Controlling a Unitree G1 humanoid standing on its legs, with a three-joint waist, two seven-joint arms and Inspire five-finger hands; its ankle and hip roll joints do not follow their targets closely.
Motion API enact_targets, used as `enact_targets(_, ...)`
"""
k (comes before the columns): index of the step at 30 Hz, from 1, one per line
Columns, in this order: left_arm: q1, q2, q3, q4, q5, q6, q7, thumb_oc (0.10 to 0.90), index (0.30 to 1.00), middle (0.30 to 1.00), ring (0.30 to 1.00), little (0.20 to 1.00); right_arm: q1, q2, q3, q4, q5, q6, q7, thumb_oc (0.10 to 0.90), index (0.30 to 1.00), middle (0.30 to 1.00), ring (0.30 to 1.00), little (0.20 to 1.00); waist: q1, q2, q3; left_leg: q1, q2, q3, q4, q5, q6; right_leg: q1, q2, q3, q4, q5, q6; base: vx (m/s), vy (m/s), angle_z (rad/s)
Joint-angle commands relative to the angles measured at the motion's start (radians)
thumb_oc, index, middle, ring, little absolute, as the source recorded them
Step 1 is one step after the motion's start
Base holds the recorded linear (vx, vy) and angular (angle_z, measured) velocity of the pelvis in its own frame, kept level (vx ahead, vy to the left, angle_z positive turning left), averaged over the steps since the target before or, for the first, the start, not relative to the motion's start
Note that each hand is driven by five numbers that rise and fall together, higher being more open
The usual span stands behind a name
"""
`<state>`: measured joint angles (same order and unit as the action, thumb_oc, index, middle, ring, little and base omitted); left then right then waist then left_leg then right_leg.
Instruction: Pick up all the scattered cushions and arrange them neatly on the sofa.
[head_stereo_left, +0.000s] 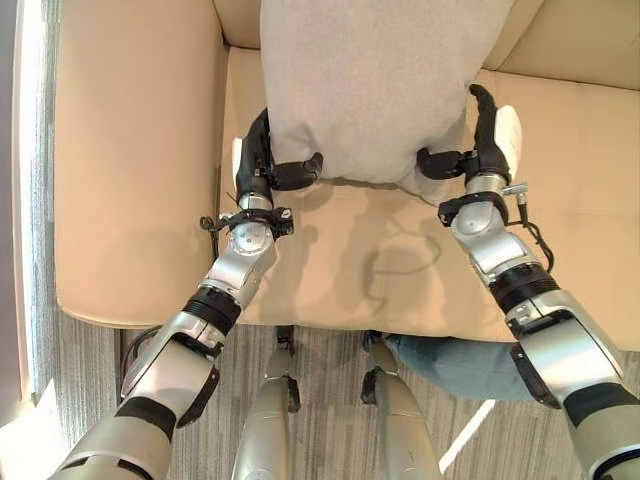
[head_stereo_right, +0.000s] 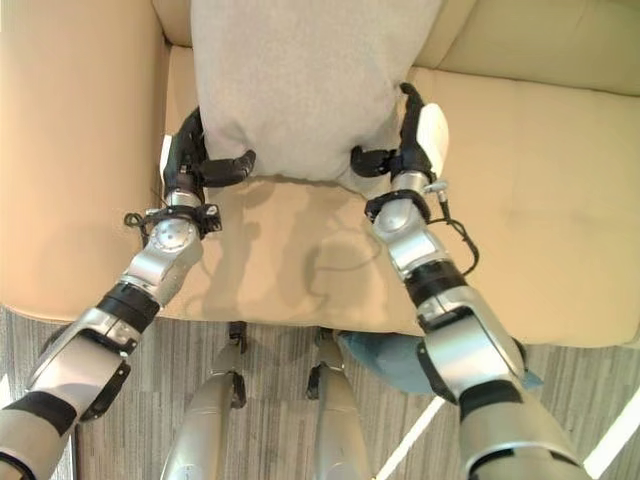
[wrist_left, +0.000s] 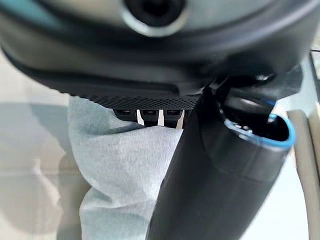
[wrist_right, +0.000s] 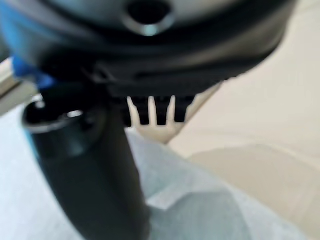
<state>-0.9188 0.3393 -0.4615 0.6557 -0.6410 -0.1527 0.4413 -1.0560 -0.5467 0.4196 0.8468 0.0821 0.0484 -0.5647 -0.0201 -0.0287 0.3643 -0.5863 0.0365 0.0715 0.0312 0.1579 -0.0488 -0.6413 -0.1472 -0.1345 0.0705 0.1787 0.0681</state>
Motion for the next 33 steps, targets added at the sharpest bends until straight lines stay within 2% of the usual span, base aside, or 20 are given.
enact_targets(1,-0.095,-0.007,-0.010,-0.115,0.068,-0.106,-0.060,0.800,0.900,0.900,0.900,0.900,-0.092,-0.127,-0.029,-0.066,-0.047,-0.074,-0.052,0.800,0.900,0.900,0.900,0.900,-0.024,-0.008,-0.029,-0.041,-0.062,-0.028,0.101,-0.116,0.007,0.012,0.010,0.018,0.024,-0.077,0.042,-0.02,0.005,0.03)
enact_targets(5,-0.115,-0.003,-0.024,-0.081,0.103,-0.090,-0.058,0.800,0.900,0.900,0.900,0.900,-0.091,-0.132,-0.025,-0.056,-0.036,-0.082,-0.045,0.800,0.900,0.900,0.900,0.900,-0.027,-0.010,-0.031,-0.052,-0.060,-0.026,0.103,-0.116,0.006,0.000,0.010,0.016,0.028,-0.076,0.042,0.00,0.000,0.00)
enact_targets(7,-0.122,0.029,-0.017,-0.041,0.127,-0.075,-0.059,0.800,0.900,0.900,0.900,0.900,-0.081,-0.134,-0.019,-0.068,-0.030,-0.085,-0.027,0.800,0.900,0.900,0.900,0.900,-0.029,-0.015,-0.032,-0.058,-0.057,-0.024,0.107,-0.117,0.006,-0.005,0.012,0.017,0.030,-0.075,0.042,0.04,-0.013,0.00)
enact_targets(8,-0.122,0.030,-0.017,-0.040,0.127,-0.074,-0.060,0.800,0.900,0.900,0.900,0.900,-0.081,-0.133,-0.019,-0.068,-0.030,-0.085,-0.027,0.800,0.900,0.900,0.900,0.900,-0.026,-0.012,-0.040,-0.045,-0.052,-0.034,0.104,-0.145,0.001,0.005,0.019,0.025,0.030,-0.099,0.049,0.08,-0.031,0.00)
enact_targets(10,-0.119,0.097,0.019,0.025,0.133,-0.062,-0.057,0.800,0.900,0.900,0.900,0.900,-0.070,-0.154,-0.012,-0.072,-0.028,-0.090,-0.005,0.800,0.900,0.900,0.900,0.900,-0.024,-0.014,-0.042,-0.047,-0.048,-0.032,0.111,-0.149,0.001,0.006,0.020,0.026,0.030,-0.098,0.049,0.04,-0.013,0.00)
enact_targets(12,-0.113,0.121,0.037,0.048,0.127,-0.060,-0.055,0.800,0.900,0.900,0.900,0.900,-0.063,-0.163,-0.014,-0.073,-0.023,-0.092,0.001,0.800,0.900,0.900,0.900,0.900,-0.024,-0.013,-0.044,-0.046,-0.047,-0.031,0.111,-0.148,0.001,0.006,0.020,0.026,0.029,-0.097,0.049,0.00,0.000,-0.02)
enact_targets(14,-0.088,0.192,0.084,0.077,0.110,-0.058,-0.064,0.800,0.900,0.900,0.900,0.900,-0.028,-0.198,-0.028,-0.083,-0.010,-0.100,0.014,0.800,0.900,0.900,0.900,0.900,-0.022,-0.010,-0.049,-0.040,-0.044,-0.029,0.108,-0.146,0.000,0.010,0.020,0.024,0.028,-0.095,0.049,-0.03,0.012,-0.03)
enact_targets(15,-0.036,0.260,0.132,0.069,0.095,-0.059,-0.076,0.800,0.900,0.900,0.900,0.900,0.031,-0.230,-0.076,-0.122,0.034,-0.117,0.030,0.800,0.900,0.900,0.900,0.900,-0.025,-0.010,-0.046,-0.047,-0.047,-0.018,0.108,-0.117,0.005,0.005,0.012,0.015,0.026,-0.069,0.041,-0.06,0.034,-0.01)
enact_targets(16,0.001,0.290,0.157,0.055,0.086,-0.062,-0.086,0.800,0.900,0.900,0.900,0.900,0.077,-0.246,-0.106,-0.157,0.054,-0.128,0.043,0.800,0.900,0.900,0.900,0.900,-0.026,-0.008,-0.050,-0.042,-0.047,-0.017,0.106,-0.117,0.005,0.009,0.013,0.016,0.026,-0.070,0.041,0.04,0.030,-0.01)
enact_targets(17,0.050,0.319,0.184,0.036,0.078,-0.062,-0.104,0.800,0.900,0.900,0.900,0.900,0.132,-0.263,-0.143,-0.193,0.063,-0.135,0.057,0.800,0.900,0.900,0.900,0.900,-0.025,-0.004,-0.065,-0.023,-0.042,-0.027,0.099,-0.145,-0.001,0.025,0.020,0.025,0.025,-0.095,0.047,0.05,0.022,-0.01)
enact_targets(18,0.091,0.341,0.210,0.024,0.071,-0.063,-0.118,0.800,0.900,0.900,0.900,0.900,0.181,-0.280,-0.176,-0.231,0.071,-0.149,0.069,0.800,0.900,0.900,0.900,0.900,-0.028,-0.007,-0.063,-0.031,-0.046,-0.017,0.100,-0.118,0.005,0.020,0.013,0.016,0.025,-0.073,0.039,0.05,0.015,-0.02)
enact_targets(21,0.258,0.402,0.297,-0.096,0.097,-0.073,-0.156,0.800,0.900,0.900,0.900,0.900,0.379,-0.321,-0.302,-0.345,0.067,-0.183,0.111,0.800,0.900,0.900,0.900,0.900,-0.031,-0.005,-0.082,-0.012,-0.044,-0.018,0.095,-0.121,0.005,0.045,0.016,0.011,0.022,-0.083,0.037,0.03,0.008,0.01)
enact_targets(25,0.530,0.366,0.416,-0.277,0.139,-0.080,-0.191,0.800,0.900,0.900,0.900,0.900,0.663,-0.269,-0.457,-0.465,0.028,-0.208,0.156,0.800,0.900,0.900,0.900,0.900,-0.026,-0.012,-0.106,0.043,-0.038,-0.022,0.077,-0.125,0.003,0.108,0.021,0.002,0.008,-0.094,0.038,0.10,-0.040,0.04)
enact_targets(26,0.670,0.312,0.473,-0.348,0.153,-0.081,-0.215,0.800,0.900,0.900,0.900,0.900,0.790,-0.216,-0.516,-0.508,0.005,-0.218,0.182,0.800,0.900,0.900,0.900,0.900,-0.021,-0.021,-0.116,0.095,-0.035,-0.027,0.053,-0.127,0.002,0.159,0.026,-0.005,-0.003,-0.103,0.039,0.12,-0.059,-0.03)
enact_targets(27,0.676,0.311,0.474,-0.352,0.154,-0.080,-0.214,0.800,0.900,0.900,0.900,0.900,0.796,-0.215,-0.517,-0.512,0.004,-0.217,0.182,0.800,0.900,0.900,0.900,0.900,-0.021,-0.021,-0.116,0.100,-0.035,-0.027,0.050,-0.127,0.002,0.163,0.026,-0.006,-0.005,-0.103,0.039,0.14,-0.066,-0.06)
enact_targets(31,0.896,0.217,0.539,-0.389,0.195,-0.061,-0.258,0.800,0.900,0.900,0.900,0.900,1.000,-0.109,-0.581,-0.529,-0.061,-0.216,0.229,0.800,0.900,0.900,0.900,0.900,-0.013,-0.030,-0.128,0.221,-0.030,-0.031,0.002,-0.126,-0.001,0.283,0.036,-0.018,-0.034,-0.118,0.044,0.13,-0.048,-0.02)
enact_targets(33,1.007,0.156,0.568,-0.338,0.197,-0.038,-0.285,0.800,0.900,0.900,0.900,0.900,1.087,-0.040,-0.589,-0.501,-0.075,-0.212,0.267,0.800,0.900,0.900,0.900,0.900,-0.009,-0.029,-0.143,0.304,-0.019,-0.030,-0.036,-0.118,-0.002,0.359,0.042,-0.028,-0.056,-0.124,0.050,0.12,-0.054,0.00)
